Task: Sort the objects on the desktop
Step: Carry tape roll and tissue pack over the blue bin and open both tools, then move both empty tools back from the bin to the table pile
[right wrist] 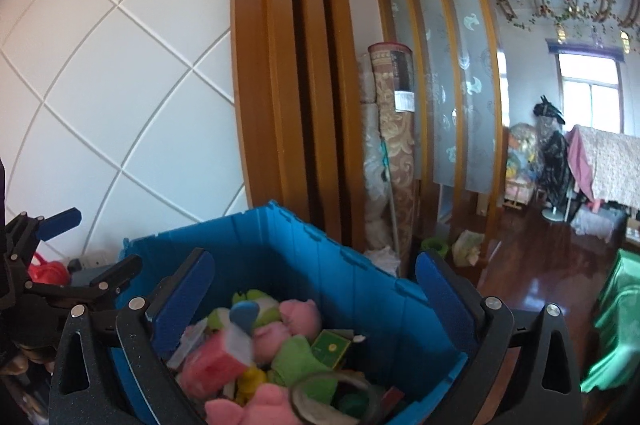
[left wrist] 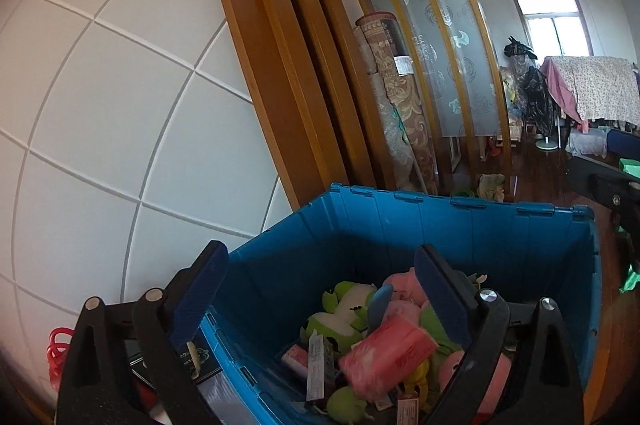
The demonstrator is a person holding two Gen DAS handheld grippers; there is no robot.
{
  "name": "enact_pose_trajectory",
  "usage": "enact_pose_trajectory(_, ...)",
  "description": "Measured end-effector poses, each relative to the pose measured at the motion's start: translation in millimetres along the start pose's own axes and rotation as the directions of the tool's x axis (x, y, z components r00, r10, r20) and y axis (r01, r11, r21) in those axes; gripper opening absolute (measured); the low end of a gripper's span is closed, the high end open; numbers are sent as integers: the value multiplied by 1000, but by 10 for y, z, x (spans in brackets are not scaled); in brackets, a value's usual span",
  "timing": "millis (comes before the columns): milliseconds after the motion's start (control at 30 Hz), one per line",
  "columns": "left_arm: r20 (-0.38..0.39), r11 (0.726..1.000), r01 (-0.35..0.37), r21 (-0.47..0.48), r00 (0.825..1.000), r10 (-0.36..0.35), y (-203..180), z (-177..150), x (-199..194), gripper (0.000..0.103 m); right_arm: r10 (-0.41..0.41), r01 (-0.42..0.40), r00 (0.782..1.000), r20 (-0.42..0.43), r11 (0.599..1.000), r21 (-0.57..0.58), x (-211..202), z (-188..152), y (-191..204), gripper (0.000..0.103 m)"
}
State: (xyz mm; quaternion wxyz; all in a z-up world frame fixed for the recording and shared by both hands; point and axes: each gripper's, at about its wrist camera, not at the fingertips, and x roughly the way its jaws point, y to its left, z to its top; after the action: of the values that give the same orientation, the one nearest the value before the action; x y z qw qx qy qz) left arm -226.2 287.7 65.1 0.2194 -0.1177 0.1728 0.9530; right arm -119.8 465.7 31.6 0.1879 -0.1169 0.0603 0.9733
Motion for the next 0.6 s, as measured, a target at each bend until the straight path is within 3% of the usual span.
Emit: enact_pose_trajectory(600,40,995,-86,-58,995,89,127,-162,-418,95,62,-62,998,24,998,-6,-366,-142,167,103)
